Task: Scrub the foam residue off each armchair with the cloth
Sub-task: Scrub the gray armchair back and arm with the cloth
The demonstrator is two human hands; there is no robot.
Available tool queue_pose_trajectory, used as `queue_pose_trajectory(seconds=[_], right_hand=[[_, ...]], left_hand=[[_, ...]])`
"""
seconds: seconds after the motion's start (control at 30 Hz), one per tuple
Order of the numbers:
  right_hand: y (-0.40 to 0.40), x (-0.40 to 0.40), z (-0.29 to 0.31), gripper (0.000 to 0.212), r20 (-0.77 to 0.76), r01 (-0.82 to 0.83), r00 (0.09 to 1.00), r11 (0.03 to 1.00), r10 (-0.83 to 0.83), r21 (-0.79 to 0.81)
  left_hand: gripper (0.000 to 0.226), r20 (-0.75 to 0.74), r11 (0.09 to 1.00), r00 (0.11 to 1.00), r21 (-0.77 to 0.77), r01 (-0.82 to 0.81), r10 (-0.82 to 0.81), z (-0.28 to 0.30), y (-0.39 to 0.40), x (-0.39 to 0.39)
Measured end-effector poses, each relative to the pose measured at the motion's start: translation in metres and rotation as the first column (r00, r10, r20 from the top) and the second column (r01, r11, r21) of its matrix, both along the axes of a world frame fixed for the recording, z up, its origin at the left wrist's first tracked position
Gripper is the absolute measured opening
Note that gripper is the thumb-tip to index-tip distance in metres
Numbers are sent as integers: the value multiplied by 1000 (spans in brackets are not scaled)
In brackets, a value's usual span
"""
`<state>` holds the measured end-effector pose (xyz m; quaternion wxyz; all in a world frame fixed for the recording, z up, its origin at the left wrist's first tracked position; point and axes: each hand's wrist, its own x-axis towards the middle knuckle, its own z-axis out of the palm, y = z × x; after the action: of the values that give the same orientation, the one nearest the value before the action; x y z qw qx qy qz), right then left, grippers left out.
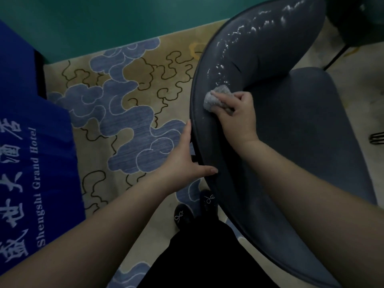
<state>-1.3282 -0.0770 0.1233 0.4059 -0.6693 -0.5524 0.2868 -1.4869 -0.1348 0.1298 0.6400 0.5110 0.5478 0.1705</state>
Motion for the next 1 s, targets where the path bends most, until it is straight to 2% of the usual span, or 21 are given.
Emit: queue_pose_trajectory(seconds=[0.1,0.23,0.4,0.53,0.63,0.73,0.83,0.93,1.0], right_hand=[[-22,3,4,36,16,-66,998,998,66,14],[-92,10,5,48,152,-229,964,972,219,54],[-37,-7,13,26,321,-337,899,939,299,69],[12,-23,16,26,352,-269,904,963,244,23],[-9,-19,14,26,357,-242,909,970,217,24],[-39,-12,14,24,365,-296,895,954,258,51],[-10,-11,15,23,407,-353,861,935,305,46],[31,-14,11,26,340,-240,915,970,216,29],[30,-12,5,29,276,-170,950,984,150,50]], left_hand=[[128,-15,1000,1000,-9,10,-10,2,0,-1],[126,15,1000,1000,-7,0,0,6,0,-3],[121,-11,1000,1000,28,-10,10,8,-1,-3],[121,17,999,1000,32,-25,25,7,-1,-2],[115,12,999,1000,45,-24,23,4,-2,-2],[117,-42,998,999,65,-14,17,2,-2,-3],[117,-21,998,999,49,-27,28,1,-2,-3],[111,1,998,999,54,-40,40,2,3,-2],[107,-2,996,999,73,-47,47,4,9,-1]])
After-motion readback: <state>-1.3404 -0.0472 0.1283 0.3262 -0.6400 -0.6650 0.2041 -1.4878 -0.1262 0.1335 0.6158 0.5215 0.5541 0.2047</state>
